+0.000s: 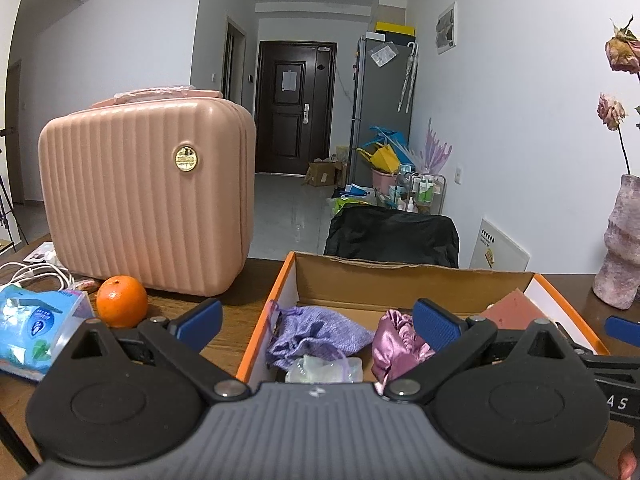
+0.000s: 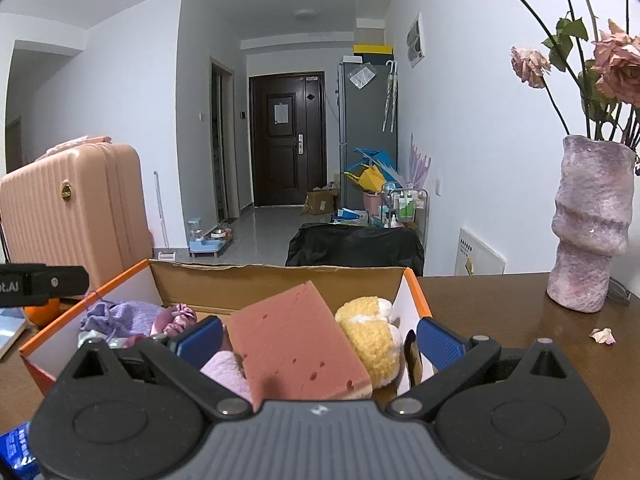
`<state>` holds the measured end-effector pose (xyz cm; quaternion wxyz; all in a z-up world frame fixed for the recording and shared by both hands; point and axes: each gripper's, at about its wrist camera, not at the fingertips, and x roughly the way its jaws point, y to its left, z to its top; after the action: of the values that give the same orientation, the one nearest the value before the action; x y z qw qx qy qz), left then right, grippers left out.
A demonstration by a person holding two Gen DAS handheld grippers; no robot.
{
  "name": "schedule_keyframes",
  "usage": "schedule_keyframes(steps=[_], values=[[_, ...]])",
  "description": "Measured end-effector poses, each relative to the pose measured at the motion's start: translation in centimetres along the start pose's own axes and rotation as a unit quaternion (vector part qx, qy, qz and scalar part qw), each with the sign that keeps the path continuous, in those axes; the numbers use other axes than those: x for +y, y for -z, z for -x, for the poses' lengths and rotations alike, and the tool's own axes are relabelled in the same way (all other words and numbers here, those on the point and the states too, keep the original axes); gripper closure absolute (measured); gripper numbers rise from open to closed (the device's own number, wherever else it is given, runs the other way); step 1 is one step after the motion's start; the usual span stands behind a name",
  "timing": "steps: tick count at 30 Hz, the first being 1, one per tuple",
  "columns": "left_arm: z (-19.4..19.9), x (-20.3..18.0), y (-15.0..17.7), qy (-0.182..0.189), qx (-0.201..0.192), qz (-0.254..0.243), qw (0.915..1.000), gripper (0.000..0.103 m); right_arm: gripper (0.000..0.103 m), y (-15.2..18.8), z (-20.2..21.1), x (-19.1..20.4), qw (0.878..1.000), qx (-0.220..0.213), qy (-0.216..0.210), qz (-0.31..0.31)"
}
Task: Organize soft objects
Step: 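Withdraw both open tools from the box back toward the table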
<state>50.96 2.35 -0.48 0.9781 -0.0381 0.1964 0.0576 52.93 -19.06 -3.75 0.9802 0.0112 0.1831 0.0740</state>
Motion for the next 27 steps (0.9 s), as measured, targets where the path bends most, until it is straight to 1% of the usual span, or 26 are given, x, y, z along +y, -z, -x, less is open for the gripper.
schedule_keyframes(steps=[19, 27], values=[[4.4, 2.6, 1.9, -0.009, 0.002, 0.006, 0.9999, 0.000, 0.000, 2.0, 4.8, 0.4, 1.000, -0.007, -0.007, -0.003], [6.5, 3.3, 2.8, -0.010, -0.002, 0.000, 1.0000, 0.000, 0.000, 3.0, 6.9, 1.0, 1.000, -0.005, -0.013, 0.002]])
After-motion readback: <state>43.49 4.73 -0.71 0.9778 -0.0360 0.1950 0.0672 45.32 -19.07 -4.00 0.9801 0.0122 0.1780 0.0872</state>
